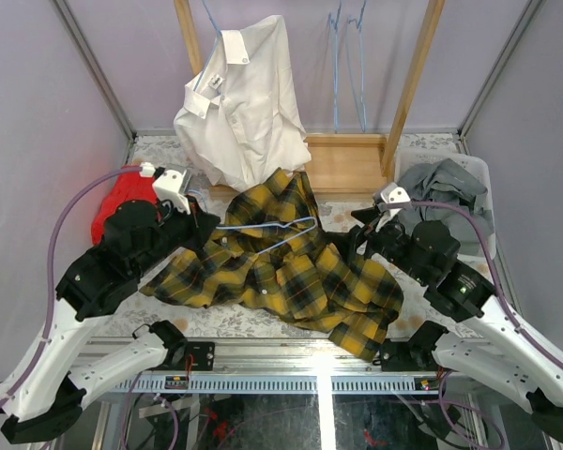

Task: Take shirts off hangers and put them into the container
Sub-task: Remove the shirt from the hanger, then place the hanger at the clothesline.

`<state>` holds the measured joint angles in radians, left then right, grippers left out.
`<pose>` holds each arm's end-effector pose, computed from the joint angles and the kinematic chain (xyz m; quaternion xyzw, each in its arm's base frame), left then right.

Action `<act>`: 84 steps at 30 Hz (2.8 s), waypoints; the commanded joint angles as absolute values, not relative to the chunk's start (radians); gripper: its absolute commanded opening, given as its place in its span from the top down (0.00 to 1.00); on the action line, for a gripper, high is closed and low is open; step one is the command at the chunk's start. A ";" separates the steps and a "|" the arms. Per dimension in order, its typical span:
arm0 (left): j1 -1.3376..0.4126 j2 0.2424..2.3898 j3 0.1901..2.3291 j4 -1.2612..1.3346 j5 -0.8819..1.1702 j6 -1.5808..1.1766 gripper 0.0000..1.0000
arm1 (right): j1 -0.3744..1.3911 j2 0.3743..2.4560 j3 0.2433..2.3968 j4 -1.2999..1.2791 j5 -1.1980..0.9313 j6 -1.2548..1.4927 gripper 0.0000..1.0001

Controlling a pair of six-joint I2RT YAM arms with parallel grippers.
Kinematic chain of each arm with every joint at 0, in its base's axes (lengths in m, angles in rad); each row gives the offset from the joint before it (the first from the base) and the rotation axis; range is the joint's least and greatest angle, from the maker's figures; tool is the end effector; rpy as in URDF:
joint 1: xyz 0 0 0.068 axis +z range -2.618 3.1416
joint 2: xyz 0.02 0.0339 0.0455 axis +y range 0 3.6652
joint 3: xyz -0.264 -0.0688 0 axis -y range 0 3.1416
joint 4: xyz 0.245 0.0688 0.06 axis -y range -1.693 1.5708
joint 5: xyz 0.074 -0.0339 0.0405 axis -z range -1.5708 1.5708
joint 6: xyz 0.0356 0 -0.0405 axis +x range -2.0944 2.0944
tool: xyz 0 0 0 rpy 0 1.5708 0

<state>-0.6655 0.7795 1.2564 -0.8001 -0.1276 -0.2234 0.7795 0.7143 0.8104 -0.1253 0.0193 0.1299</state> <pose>0.1019 -0.0742 0.4301 0.1413 0.7985 -0.2039 0.5485 0.1201 0.1177 0.3665 -0.2225 0.6820 0.2998 0.6289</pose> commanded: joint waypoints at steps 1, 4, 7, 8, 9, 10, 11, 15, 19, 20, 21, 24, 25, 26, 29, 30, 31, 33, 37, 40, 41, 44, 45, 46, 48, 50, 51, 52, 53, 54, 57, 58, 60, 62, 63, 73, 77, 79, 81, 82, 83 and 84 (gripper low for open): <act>-0.659 0.799 1.243 -0.729 -0.030 -0.195 1.00 | 0.773 0.728 0.834 -0.097 -0.049 0.069 0.16; -0.659 0.805 1.244 -0.725 0.018 -0.181 1.00 | 0.773 0.753 0.854 -0.110 -0.083 0.064 0.18; -0.659 0.816 1.244 -0.727 0.084 -0.157 1.00 | 0.773 0.782 0.835 -0.063 -0.286 0.055 0.18; -0.658 0.819 1.244 -0.729 0.110 -0.151 1.00 | 0.773 0.797 0.821 -0.041 -0.352 0.051 0.18; -0.659 0.824 1.245 -0.731 0.136 -0.146 1.00 | 0.772 0.815 0.815 -0.031 -0.402 0.043 0.18; -0.660 0.829 1.245 -0.733 0.159 -0.143 1.00 | 0.772 0.834 0.812 -0.025 -0.424 0.046 0.18; -0.659 0.836 1.249 -0.738 0.182 -0.138 1.00 | 0.773 0.855 0.816 -0.031 -0.439 0.048 0.18; -0.659 0.855 1.255 -0.761 0.211 -0.131 1.00 | 0.773 0.940 0.851 -0.080 -0.557 0.040 0.22; -0.659 0.847 1.253 -0.765 0.204 -0.124 1.00 | 0.773 0.987 0.861 -0.062 -0.671 0.070 0.36; -0.660 0.847 1.253 -0.766 0.201 -0.122 1.00 | 0.773 0.993 0.865 -0.061 -0.682 0.071 0.41; -0.660 0.845 1.254 -0.768 0.198 -0.120 1.00 | 0.772 0.998 0.870 -0.063 -0.688 0.070 0.45; -0.659 0.850 1.260 -0.778 0.189 -0.116 1.00 | 0.773 0.997 0.871 -0.056 -0.688 0.067 0.54; -0.659 0.852 1.260 -0.781 0.188 -0.114 1.00 | 0.773 0.994 0.867 -0.049 -0.689 0.067 0.57; -0.659 0.854 1.259 -0.783 0.186 -0.114 1.00 | 0.772 0.989 0.861 -0.043 -0.690 0.067 0.60; -0.659 0.858 1.258 -0.783 0.181 -0.113 1.00 | 0.773 0.974 0.849 -0.035 -0.679 0.057 0.74; -0.660 0.858 1.260 -0.782 0.178 -0.116 1.00 | 0.773 0.967 0.843 -0.030 -0.675 0.049 0.85; -0.659 0.858 1.260 -0.783 0.176 -0.117 1.00 | 0.773 0.961 0.841 -0.025 -0.671 0.046 0.88; -0.659 0.858 1.259 -0.780 0.172 -0.122 0.99 | 0.773 0.951 0.829 -0.012 -0.675 0.043 0.95; -0.659 0.855 1.255 -0.773 0.158 -0.126 0.91 | 0.773 0.942 0.825 -0.011 -0.665 0.039 1.00; -0.657 0.855 1.253 -0.766 0.147 -0.133 0.74 | 0.772 0.946 0.837 -0.043 -0.634 0.041 1.00; -0.660 0.855 1.252 -0.763 0.139 -0.138 0.59 | 0.772 0.947 0.845 -0.059 -0.619 0.041 1.00; -0.659 0.836 1.242 -0.743 0.109 -0.152 0.42 | 0.773 0.947 0.871 -0.120 -0.561 0.043 1.00; -0.659 0.824 1.233 -0.730 0.100 -0.155 0.36 | 0.772 0.946 0.881 -0.144 -0.539 0.042 1.00; -0.659 0.812 1.224 -0.713 0.090 -0.158 0.31 | 0.773 0.944 0.891 -0.169 -0.511 0.039 1.00; -0.659 0.779 1.203 -0.689 0.063 -0.169 0.25 | 0.773 0.936 0.910 -0.216 -0.458 0.033 1.00; -0.658 0.744 1.185 -0.665 0.035 -0.184 0.22 | 0.772 0.915 0.917 -0.240 -0.405 0.026 1.00; -0.658 0.724 1.174 -0.651 0.021 -0.187 0.20 | 0.773 0.898 0.914 -0.241 -0.383 0.026 1.00; -0.659 0.703 1.158 -0.637 0.005 -0.193 0.19 | 0.773 0.881 0.909 -0.239 -0.361 0.025 1.00; -0.659 0.685 1.148 -0.623 -0.010 -0.197 0.18 | 0.773 0.863 0.904 -0.237 -0.339 0.024 1.00; -0.660 0.663 1.138 -0.608 -0.031 -0.204 0.16 | 0.773 0.842 0.899 -0.236 -0.316 0.025 1.00; -0.659 0.606 1.109 -0.582 -0.132 -0.227 0.10 | 0.772 0.783 0.890 -0.226 -0.246 0.026 1.00; -0.658 0.598 1.102 -0.583 -0.178 -0.240 0.08 | 0.772 0.762 0.887 -0.218 -0.219 0.029 1.00; -0.659 0.598 1.092 -0.609 -0.289 -0.282 0.04 | 0.773 0.705 0.871 -0.190 -0.153 0.039 1.00; -0.658 0.614 1.091 -0.647 -0.380 -0.318 0.00 | 0.772 0.655 0.846 -0.144 -0.089 0.044 1.00; -0.660 0.625 1.091 -0.668 -0.407 -0.332 0.00 | 0.772 0.630 0.831 -0.117 -0.044 0.056 1.00; -0.658 0.705 1.060 -0.692 -0.384 -0.376 0.00 | 0.772 0.539 0.788 -0.024 0.210 0.112 1.00; -0.658 0.751 1.046 -0.703 -0.424 -0.384 0.00 | 0.773 0.612 0.853 -0.058 0.264 0.153 1.00; -0.658 0.780 1.042 -0.722 -0.476 -0.416 0.00 | 0.773 0.663 0.907 -0.096 0.287 0.154 1.00; -0.658 0.803 1.037 -0.742 -0.509 -0.441 0.00 | 0.774 0.711 0.945 -0.125 0.342 0.172 1.00; -0.658 0.811 1.029 -0.744 -0.516 -0.447 0.00 | 0.775 0.733 0.958 -0.132 0.358 0.178 1.00; -0.658 0.817 1.020 -0.745 -0.519 -0.452 0.00 | 0.779 0.751 0.968 -0.132 0.374 0.188 1.00; -0.658 0.820 1.014 -0.750 -0.530 -0.464 0.00 | 0.782 0.765 0.975 -0.126 0.384 0.194 1.00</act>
